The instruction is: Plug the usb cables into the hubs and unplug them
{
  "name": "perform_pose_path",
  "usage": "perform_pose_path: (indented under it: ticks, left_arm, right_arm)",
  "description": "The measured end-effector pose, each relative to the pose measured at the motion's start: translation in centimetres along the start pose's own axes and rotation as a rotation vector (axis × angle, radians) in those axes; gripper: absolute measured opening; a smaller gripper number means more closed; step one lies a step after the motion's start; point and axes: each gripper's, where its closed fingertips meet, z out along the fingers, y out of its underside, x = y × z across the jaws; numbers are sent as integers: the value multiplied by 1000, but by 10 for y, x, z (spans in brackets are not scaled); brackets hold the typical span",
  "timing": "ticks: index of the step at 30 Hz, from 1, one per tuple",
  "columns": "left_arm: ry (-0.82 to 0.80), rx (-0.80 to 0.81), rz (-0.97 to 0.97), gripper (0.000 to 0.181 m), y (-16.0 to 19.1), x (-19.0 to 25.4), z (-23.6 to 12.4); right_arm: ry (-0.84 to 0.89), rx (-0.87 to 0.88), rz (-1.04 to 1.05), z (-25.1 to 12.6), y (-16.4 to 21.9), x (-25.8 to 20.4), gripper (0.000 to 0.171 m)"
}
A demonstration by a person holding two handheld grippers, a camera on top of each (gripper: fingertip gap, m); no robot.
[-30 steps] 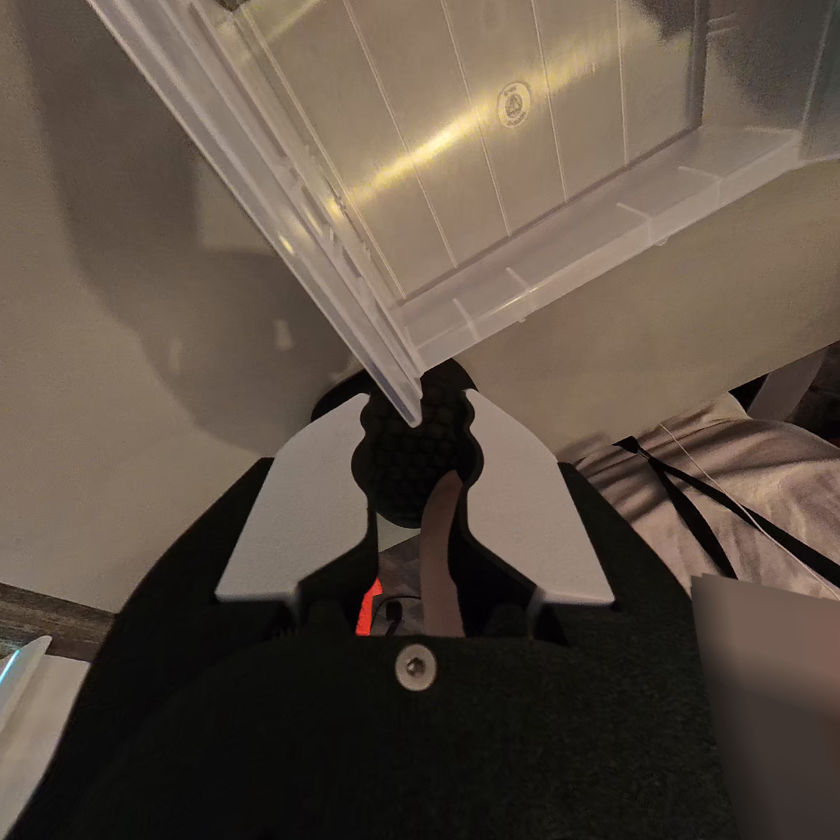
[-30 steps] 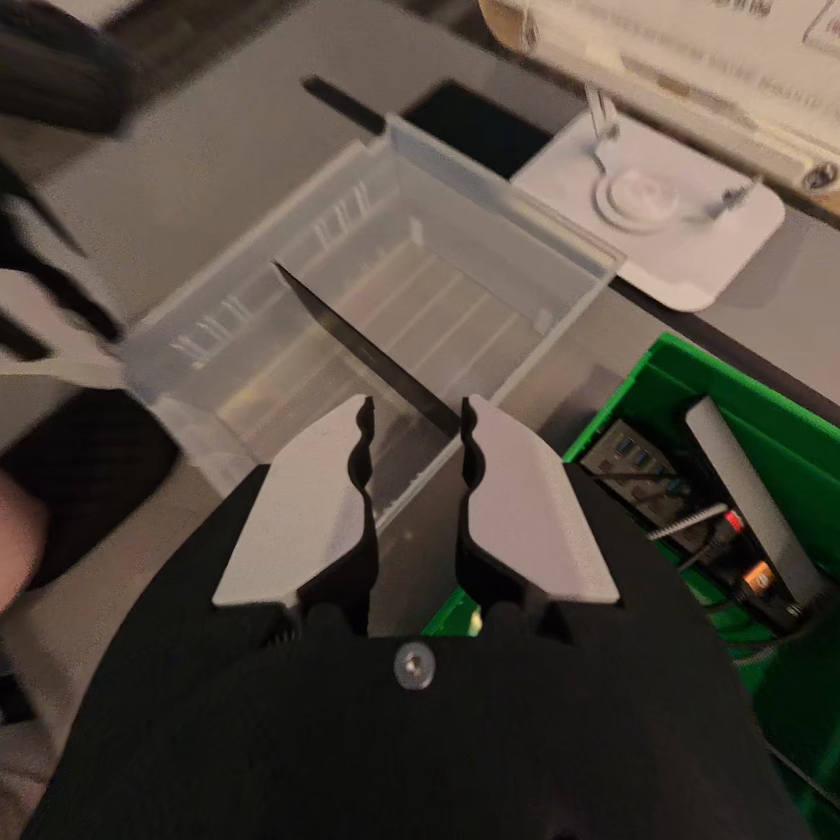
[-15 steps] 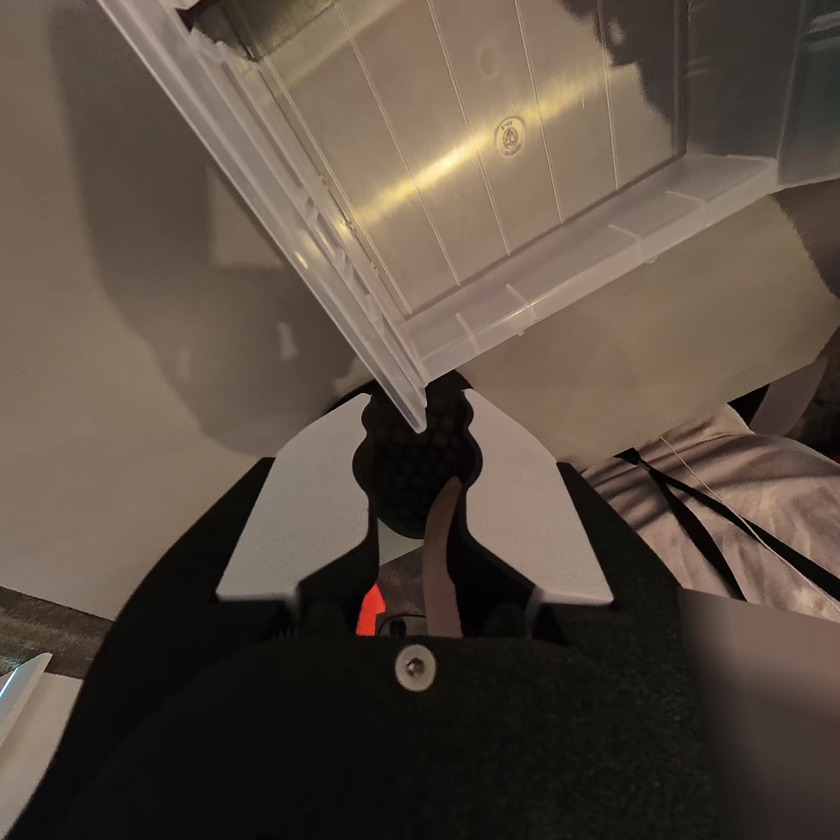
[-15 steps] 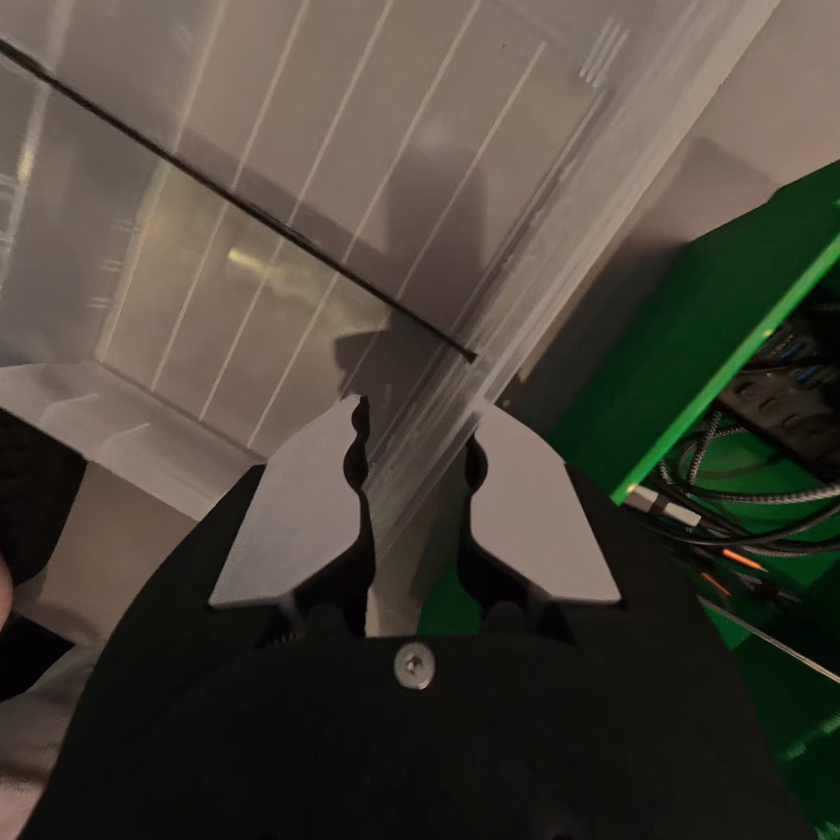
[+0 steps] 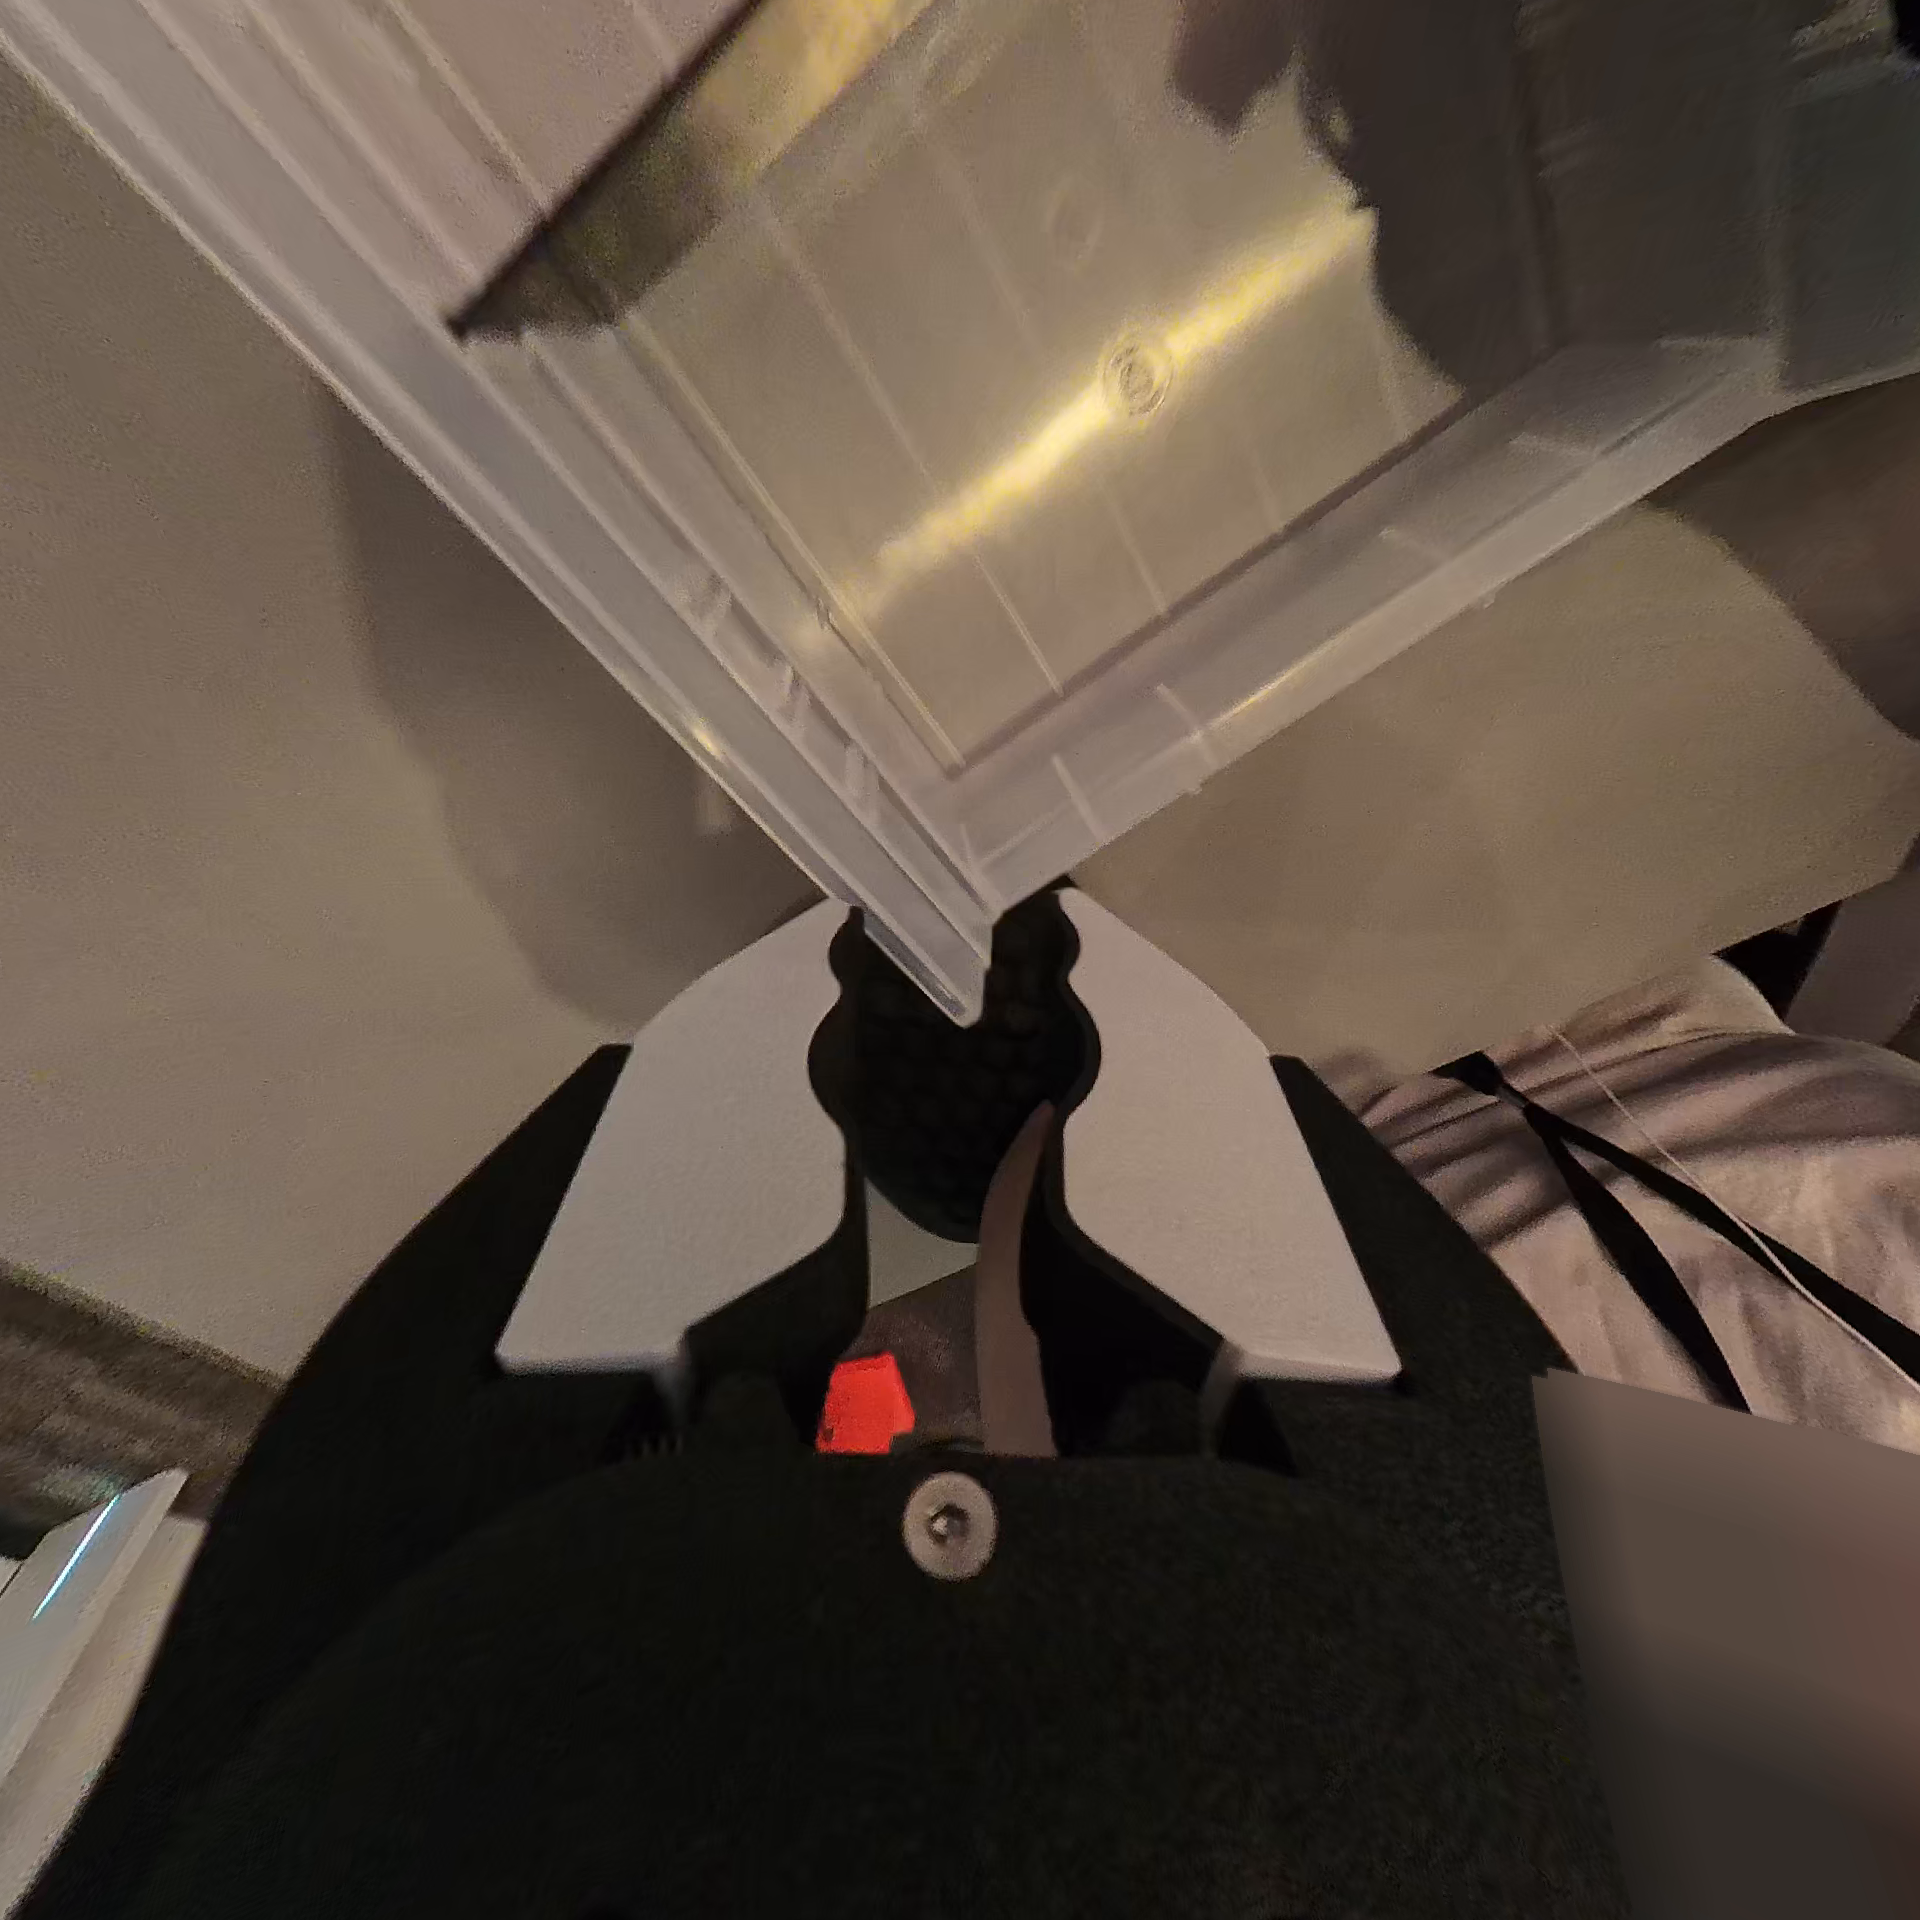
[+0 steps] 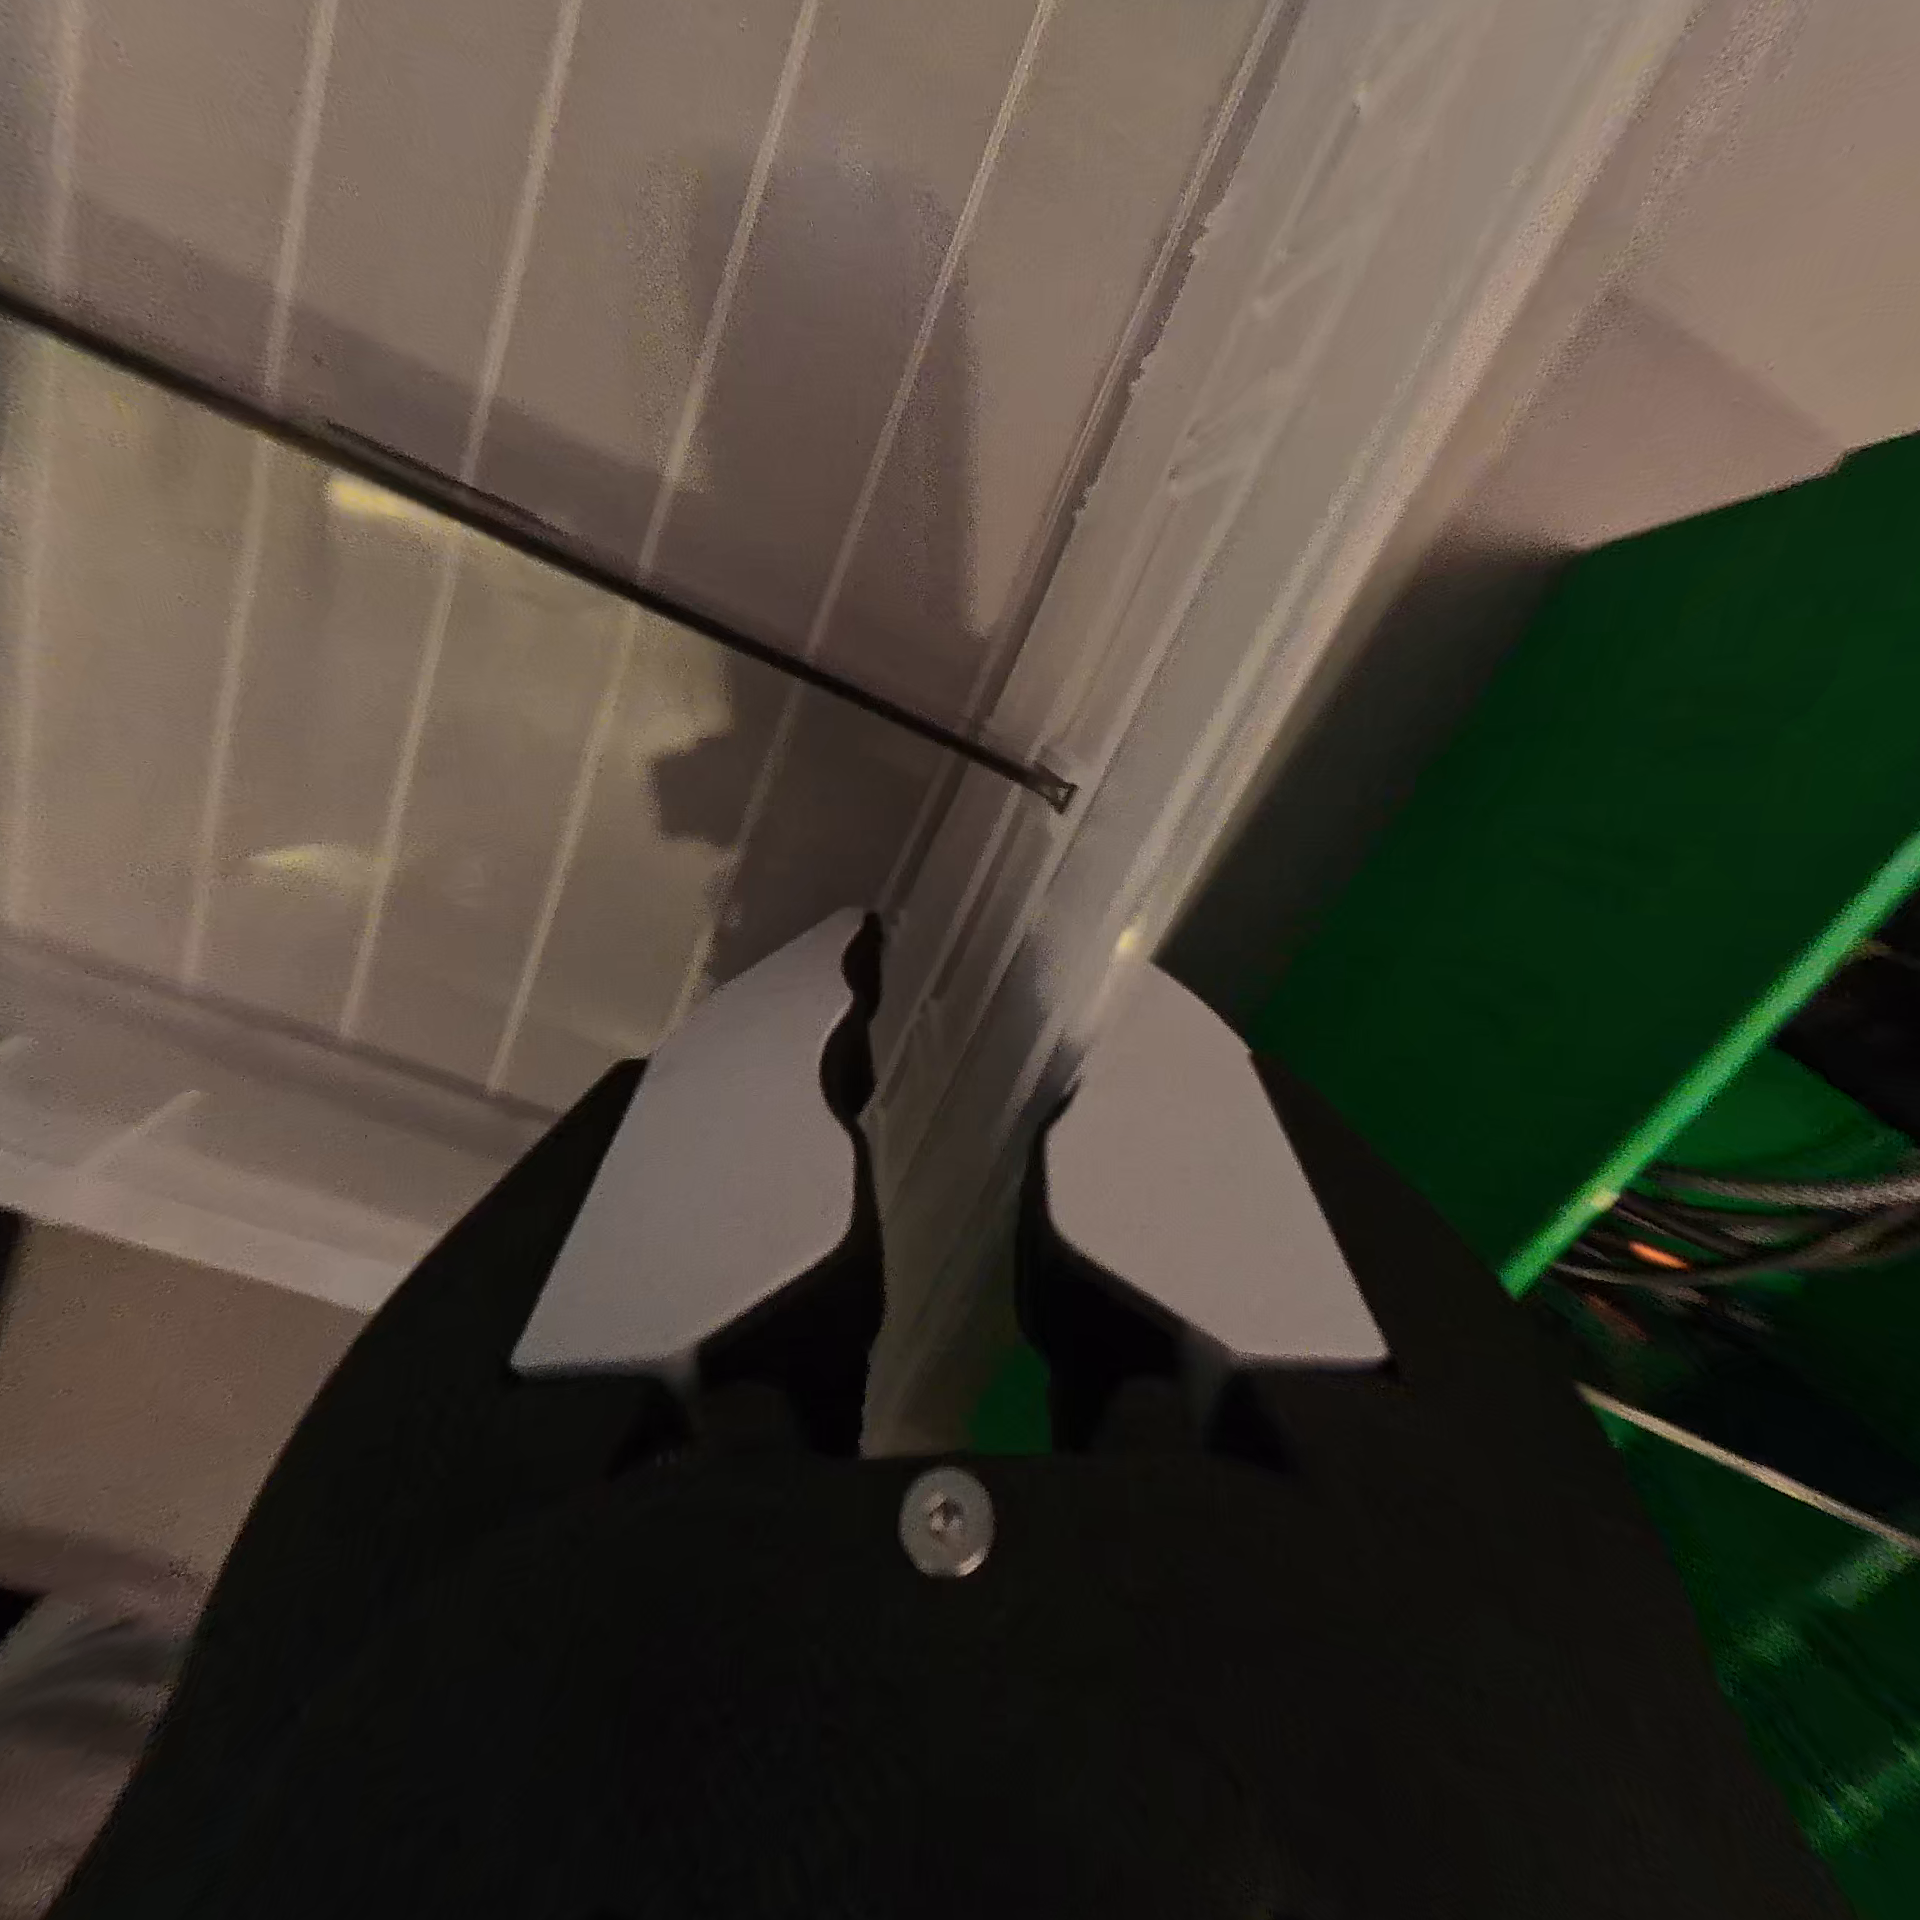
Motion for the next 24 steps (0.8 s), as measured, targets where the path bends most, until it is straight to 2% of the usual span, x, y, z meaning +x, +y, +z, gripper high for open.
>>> perform_pose_path:
  ticks: [1,5,8,10,24]
  left_arm:
    - [5,23,-2,30,-1,1,-3]
    - [-27,118,-19,30,0,-2,-18]
    - [-46,176,-24,30,0,-2,-27]
    - [-59,189,-13,30,0,0,-30]
    - [-107,227,73,30,-7,12,-36]
  right_arm:
    - [-68,15,22,-1,-3,-6,13]
    - [-136,33,-65,1,-4,-15,7]
    - [-179,-57,-83,9,6,-23,10]
    - [-178,-113,-110,12,14,-24,7]
    - [-214,-111,-186,11,17,-24,5]
